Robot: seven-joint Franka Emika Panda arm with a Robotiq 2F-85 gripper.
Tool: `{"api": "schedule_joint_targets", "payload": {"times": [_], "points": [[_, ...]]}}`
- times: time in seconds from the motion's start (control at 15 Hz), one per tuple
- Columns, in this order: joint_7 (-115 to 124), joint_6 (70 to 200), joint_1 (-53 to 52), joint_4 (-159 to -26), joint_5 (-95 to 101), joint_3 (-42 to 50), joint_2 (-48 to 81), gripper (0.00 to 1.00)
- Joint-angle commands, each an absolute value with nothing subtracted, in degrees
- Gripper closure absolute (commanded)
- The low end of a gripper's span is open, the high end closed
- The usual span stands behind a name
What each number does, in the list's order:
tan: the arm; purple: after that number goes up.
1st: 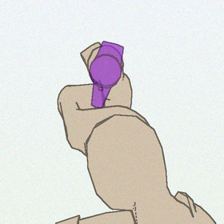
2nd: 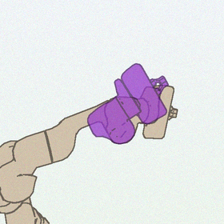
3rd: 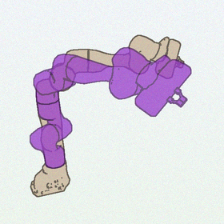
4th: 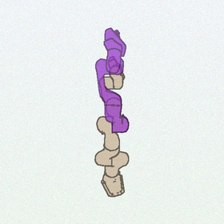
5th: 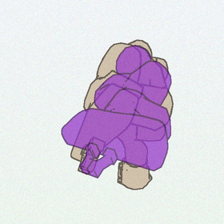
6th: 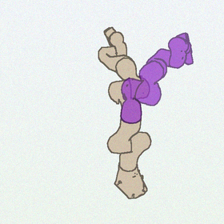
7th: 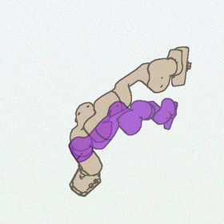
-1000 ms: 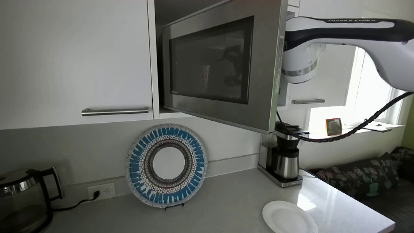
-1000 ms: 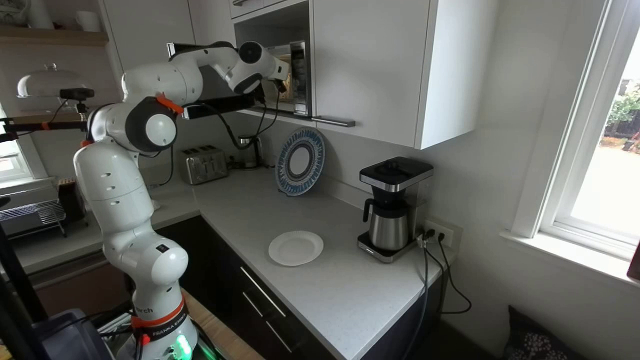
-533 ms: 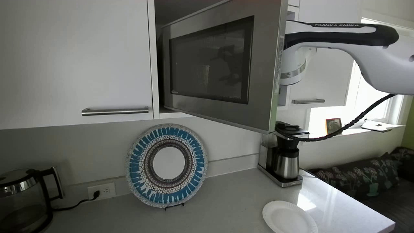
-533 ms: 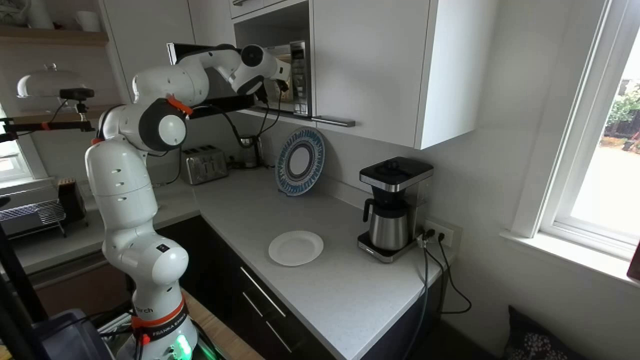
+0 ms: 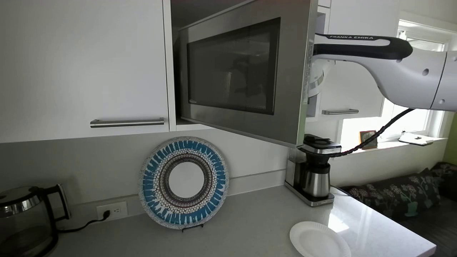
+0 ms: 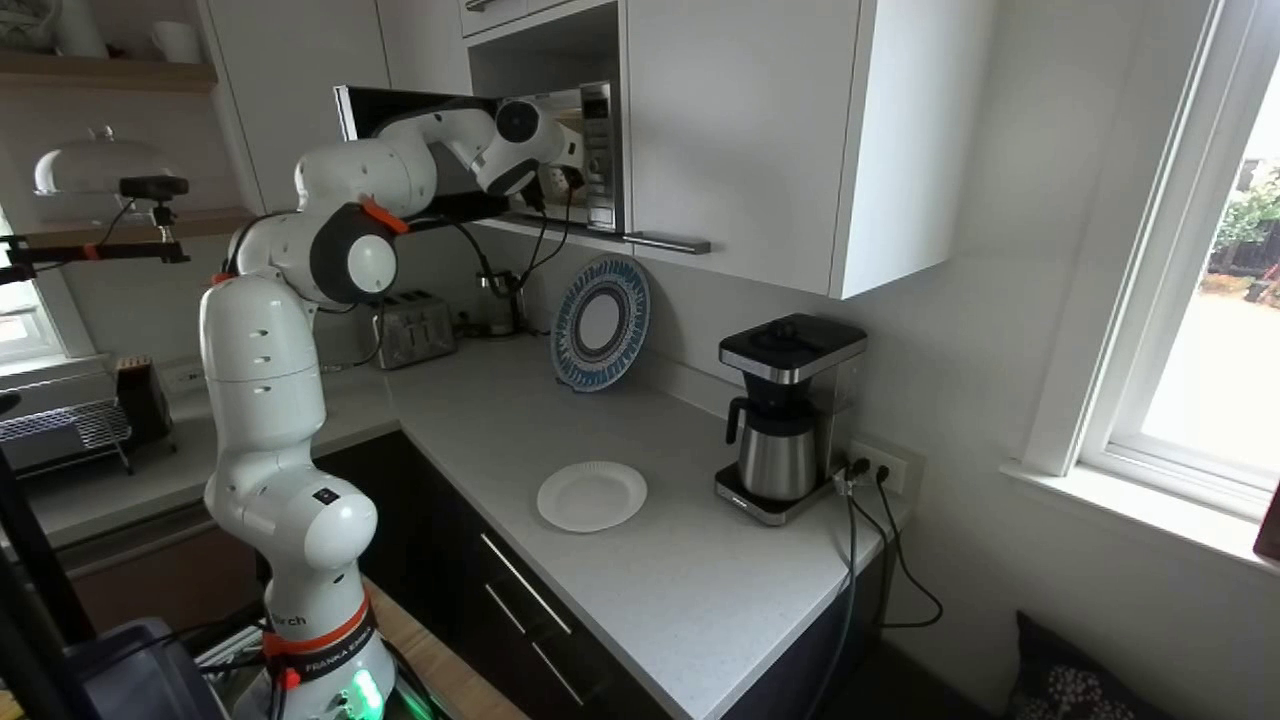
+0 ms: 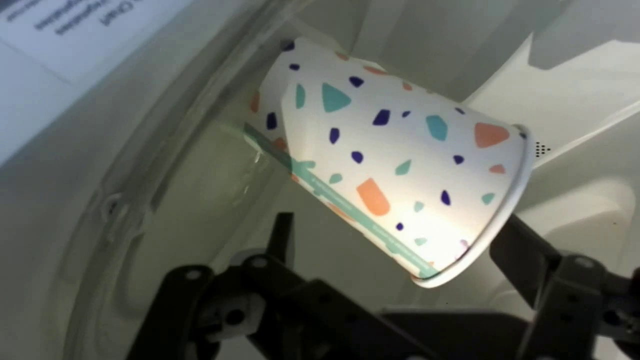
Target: Remove the styrofoam cup from the microwave and put it on the right in front of the coffee maker and then close the door of the microwave
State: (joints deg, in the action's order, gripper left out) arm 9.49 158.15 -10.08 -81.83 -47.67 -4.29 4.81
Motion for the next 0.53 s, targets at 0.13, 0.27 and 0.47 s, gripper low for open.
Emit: {"api": "schedule_joint_targets", "payload": {"times": [0.13,0.27,0.47], "points": [[11.6,158.8,-10.7,-80.1,-45.4,-4.4,5.9,0.22],[12.3,158.5,-10.9,-80.8,-44.1,-4.3,5.2,0.31],[17.5,158.4,-9.8,-82.6,-37.7,-5.0,4.0,0.56]]}}
